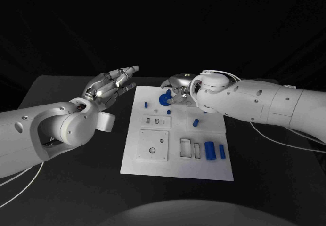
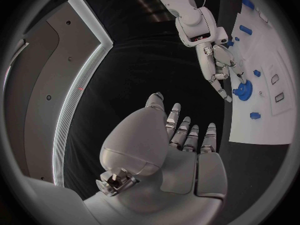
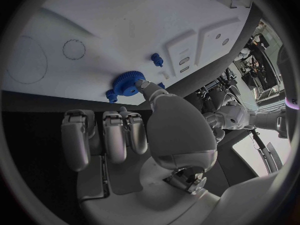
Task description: Assemble the parts on the task board
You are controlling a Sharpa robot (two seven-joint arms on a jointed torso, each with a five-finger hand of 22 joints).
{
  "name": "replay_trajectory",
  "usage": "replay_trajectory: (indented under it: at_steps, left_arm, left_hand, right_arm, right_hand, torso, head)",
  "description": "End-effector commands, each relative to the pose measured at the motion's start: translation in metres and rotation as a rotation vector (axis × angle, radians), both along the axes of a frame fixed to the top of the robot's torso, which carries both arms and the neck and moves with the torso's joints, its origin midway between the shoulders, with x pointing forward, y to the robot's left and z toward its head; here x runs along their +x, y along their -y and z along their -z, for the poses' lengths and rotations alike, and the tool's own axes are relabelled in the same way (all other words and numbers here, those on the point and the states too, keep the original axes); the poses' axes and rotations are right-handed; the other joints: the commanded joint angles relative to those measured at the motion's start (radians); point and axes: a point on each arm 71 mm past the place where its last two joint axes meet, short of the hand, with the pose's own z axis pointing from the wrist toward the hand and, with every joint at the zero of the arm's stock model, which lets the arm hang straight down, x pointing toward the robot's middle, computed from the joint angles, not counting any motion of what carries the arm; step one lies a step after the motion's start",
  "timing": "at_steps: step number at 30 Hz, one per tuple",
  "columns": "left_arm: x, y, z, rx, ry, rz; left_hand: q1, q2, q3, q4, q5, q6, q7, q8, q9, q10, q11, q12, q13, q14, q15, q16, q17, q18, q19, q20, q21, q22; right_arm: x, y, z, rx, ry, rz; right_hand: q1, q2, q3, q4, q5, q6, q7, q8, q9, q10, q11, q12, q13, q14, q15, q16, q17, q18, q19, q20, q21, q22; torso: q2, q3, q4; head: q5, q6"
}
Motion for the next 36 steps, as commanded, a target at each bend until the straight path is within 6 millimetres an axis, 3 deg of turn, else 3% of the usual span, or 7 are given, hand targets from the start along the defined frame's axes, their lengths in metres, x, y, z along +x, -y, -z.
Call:
replay_trajectory:
  at_steps: [1,9,13,20,29,32,36]
  left_arm:
    - [-0.001,0.002,-0.001,-0.008,0.008,0.02]
    - [-0.001,0.001,-0.001,-0.007,0.006,0.017]
    - [-0.001,0.0,-0.001,-0.006,0.006,0.015]
    - [0.0,-0.001,-0.001,-0.005,0.006,0.013]
    - [0.001,0.0,0.001,-0.003,0.002,0.016]
    - [0.001,0.0,0.002,-0.003,0.0,0.017]
    - [0.001,0.001,0.002,-0.003,-0.002,0.019]
  left_hand:
    - [0.007,0.001,0.006,0.002,0.005,0.005,0.004,0.006,0.001,0.008,0.002,0.003,0.001,0.0,0.008,0.003,0.001,0.009,0.002,0.008,0.005,0.001]
    - [0.007,0.001,0.006,0.002,0.006,0.005,0.004,0.006,0.001,0.008,0.003,0.003,0.001,0.0,0.008,0.004,0.001,0.009,0.002,0.009,0.006,0.001]
    - [0.008,0.0,0.006,0.002,0.006,0.004,0.005,0.007,0.001,0.008,0.003,0.003,0.001,0.0,0.008,0.004,0.001,0.009,0.003,0.009,0.006,0.001]
    - [0.008,0.0,0.006,0.002,0.006,0.004,0.005,0.007,0.001,0.008,0.003,0.003,0.001,0.0,0.008,0.004,0.001,0.009,0.003,0.009,0.006,0.001]
    - [0.009,-0.001,0.006,0.002,0.008,0.005,0.005,0.007,0.001,0.009,0.003,0.003,0.001,0.001,0.009,0.005,0.002,0.009,0.003,0.01,0.007,0.001]
    - [0.01,-0.001,0.006,0.001,0.009,0.005,0.005,0.008,0.001,0.01,0.004,0.003,0.001,0.002,0.01,0.006,0.002,0.009,0.004,0.011,0.007,0.002]
    - [0.012,-0.001,0.007,0.0,0.01,0.004,0.006,0.008,0.001,0.01,0.004,0.003,0.001,0.003,0.011,0.008,0.002,0.009,0.004,0.011,0.008,0.002]
  right_arm:
    - [-0.002,0.001,0.0,0.02,0.007,-0.018]
    - [-0.01,0.019,-0.007,0.115,0.061,-0.025]
    - [-0.015,0.035,-0.014,0.156,0.096,-0.021]
    - [-0.026,0.079,-0.034,0.191,0.147,0.029]
    - [-0.035,0.134,-0.044,0.186,0.149,0.147]
    - [-0.035,0.144,-0.045,0.183,0.15,0.17]
    - [-0.037,0.158,-0.046,0.217,0.164,0.176]
  right_hand:
    - [-0.01,0.004,-0.018,0.004,-0.058,-0.034,-0.007,-0.003,-0.035,0.105,-0.012,0.004,0.263,0.104,-0.013,0.003,0.263,0.007,0.007,-0.011,-0.007,0.225]
    - [-0.029,0.017,-0.069,0.033,-0.206,0.079,0.0,0.014,-0.028,0.105,-0.009,0.004,0.263,0.104,-0.01,0.003,0.263,0.007,0.006,-0.012,-0.009,0.224]
    - [-0.032,0.021,-0.087,0.045,-0.232,0.162,0.002,0.032,-0.011,0.105,-0.008,0.004,0.263,0.104,-0.01,0.003,0.263,0.006,0.012,-0.011,-0.004,0.226]
    - [-0.007,0.039,-0.098,0.049,-0.192,0.266,0.009,0.069,0.0,0.105,-0.003,0.004,0.263,0.104,-0.007,0.003,0.263,0.004,0.02,-0.009,0.002,0.229]
    - [-0.013,0.059,-0.113,0.074,-0.154,0.399,0.009,0.15,0.058,0.105,-0.006,0.004,0.263,0.104,-0.012,0.003,0.263,0.012,-0.005,-0.012,-0.027,0.218]
    - [0.012,0.053,-0.114,0.056,-0.15,0.37,0.004,0.153,0.081,0.105,-0.009,0.004,0.263,0.104,-0.016,0.003,0.263,0.01,0.002,-0.015,-0.021,0.221]
    - [0.073,0.05,-0.109,0.015,-0.05,0.257,-0.033,0.179,0.158,0.105,-0.037,0.004,0.263,0.104,-0.037,0.003,0.263,0.001,0.033,-0.032,0.01,0.234]
  torso:
    - [0.0,0.0002,0.0008]
    - [0.0,0.0004,-0.0008]
    - [0.0,0.0003,-0.0023]
    - [-0.001,-0.0001,-0.0018]
    - [0.0,0.0013,-0.0003]
    - [0.0,0.0018,0.0009]
    - [0.0,0.0015,0.0038]
  head:
    - [0.001,-0.001]
    - [0.005,0.004]
    - [0.007,0.004]
    - [0.002,0.007]
    - [-0.005,0.015]
    - [-0.006,0.019]
    - [-0.01,0.021]
